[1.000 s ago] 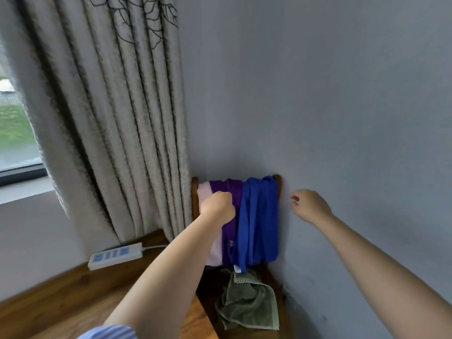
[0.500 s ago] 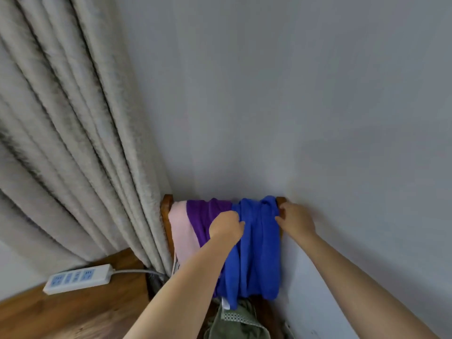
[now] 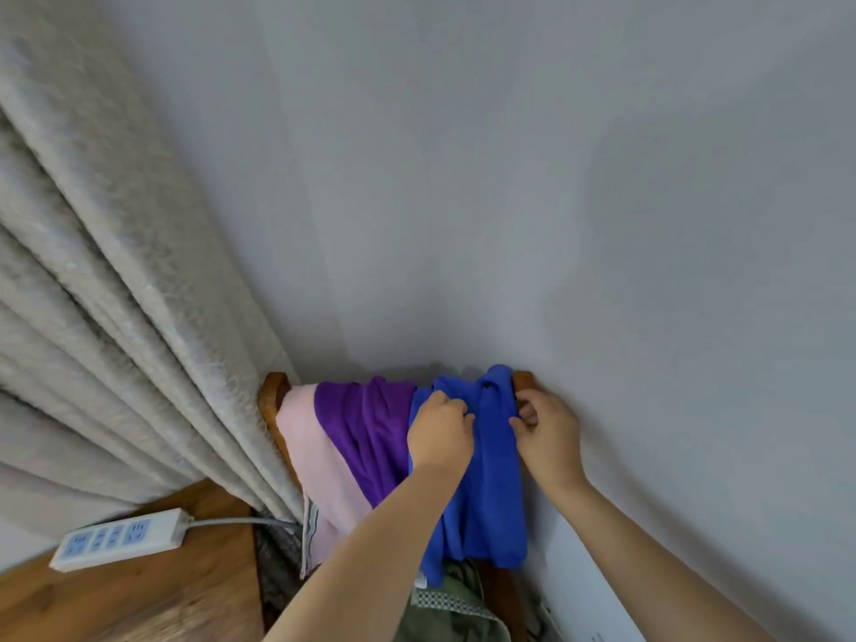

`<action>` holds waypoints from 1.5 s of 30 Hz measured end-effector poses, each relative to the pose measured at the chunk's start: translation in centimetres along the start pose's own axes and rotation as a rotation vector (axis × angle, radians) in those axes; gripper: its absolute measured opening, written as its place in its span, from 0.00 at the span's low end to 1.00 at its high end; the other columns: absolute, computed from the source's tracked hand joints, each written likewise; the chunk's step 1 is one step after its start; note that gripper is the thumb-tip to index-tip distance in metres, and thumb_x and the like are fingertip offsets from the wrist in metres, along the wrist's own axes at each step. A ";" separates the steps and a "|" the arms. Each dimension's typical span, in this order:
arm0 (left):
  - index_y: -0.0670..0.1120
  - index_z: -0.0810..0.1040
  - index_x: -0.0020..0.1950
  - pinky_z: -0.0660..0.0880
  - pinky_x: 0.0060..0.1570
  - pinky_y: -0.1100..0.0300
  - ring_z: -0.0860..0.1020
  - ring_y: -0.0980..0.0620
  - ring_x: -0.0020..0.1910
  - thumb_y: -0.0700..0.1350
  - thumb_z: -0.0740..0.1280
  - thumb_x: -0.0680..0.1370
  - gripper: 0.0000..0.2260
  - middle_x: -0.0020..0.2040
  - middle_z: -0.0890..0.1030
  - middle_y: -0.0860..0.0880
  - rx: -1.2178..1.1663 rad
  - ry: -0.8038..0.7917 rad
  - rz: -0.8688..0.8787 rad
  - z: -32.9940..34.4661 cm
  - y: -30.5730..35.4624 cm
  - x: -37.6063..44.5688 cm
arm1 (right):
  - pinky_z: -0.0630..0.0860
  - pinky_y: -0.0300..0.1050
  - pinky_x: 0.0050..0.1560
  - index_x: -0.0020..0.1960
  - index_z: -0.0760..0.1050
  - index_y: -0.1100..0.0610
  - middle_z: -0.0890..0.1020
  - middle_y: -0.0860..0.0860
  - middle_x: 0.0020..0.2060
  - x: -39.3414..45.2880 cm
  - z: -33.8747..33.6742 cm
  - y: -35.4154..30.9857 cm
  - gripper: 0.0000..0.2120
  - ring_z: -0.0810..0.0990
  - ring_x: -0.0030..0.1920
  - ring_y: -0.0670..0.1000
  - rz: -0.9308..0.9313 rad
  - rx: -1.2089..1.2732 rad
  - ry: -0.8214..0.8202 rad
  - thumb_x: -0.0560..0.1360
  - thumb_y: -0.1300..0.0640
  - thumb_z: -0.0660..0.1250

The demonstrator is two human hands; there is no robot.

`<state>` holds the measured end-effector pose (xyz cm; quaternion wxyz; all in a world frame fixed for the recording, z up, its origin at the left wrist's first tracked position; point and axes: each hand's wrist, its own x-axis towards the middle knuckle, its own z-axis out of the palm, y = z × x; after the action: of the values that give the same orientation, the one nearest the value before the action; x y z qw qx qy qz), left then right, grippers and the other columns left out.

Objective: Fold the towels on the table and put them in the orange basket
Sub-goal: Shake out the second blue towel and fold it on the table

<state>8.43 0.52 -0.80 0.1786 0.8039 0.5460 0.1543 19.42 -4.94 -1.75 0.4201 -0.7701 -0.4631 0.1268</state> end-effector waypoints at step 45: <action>0.37 0.80 0.47 0.67 0.43 0.57 0.76 0.41 0.51 0.42 0.60 0.78 0.12 0.47 0.81 0.38 -0.299 0.846 -0.328 -35.3 -17.9 -29.1 | 0.66 0.33 0.38 0.47 0.80 0.66 0.84 0.61 0.45 -21.3 -1.2 -35.5 0.11 0.80 0.48 0.59 -0.564 0.268 -0.075 0.71 0.69 0.61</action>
<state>-32.30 -16.30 20.84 0.0762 0.5391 0.6623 0.5147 -12.90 -15.32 21.99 0.5190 -0.5437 -0.6528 0.0936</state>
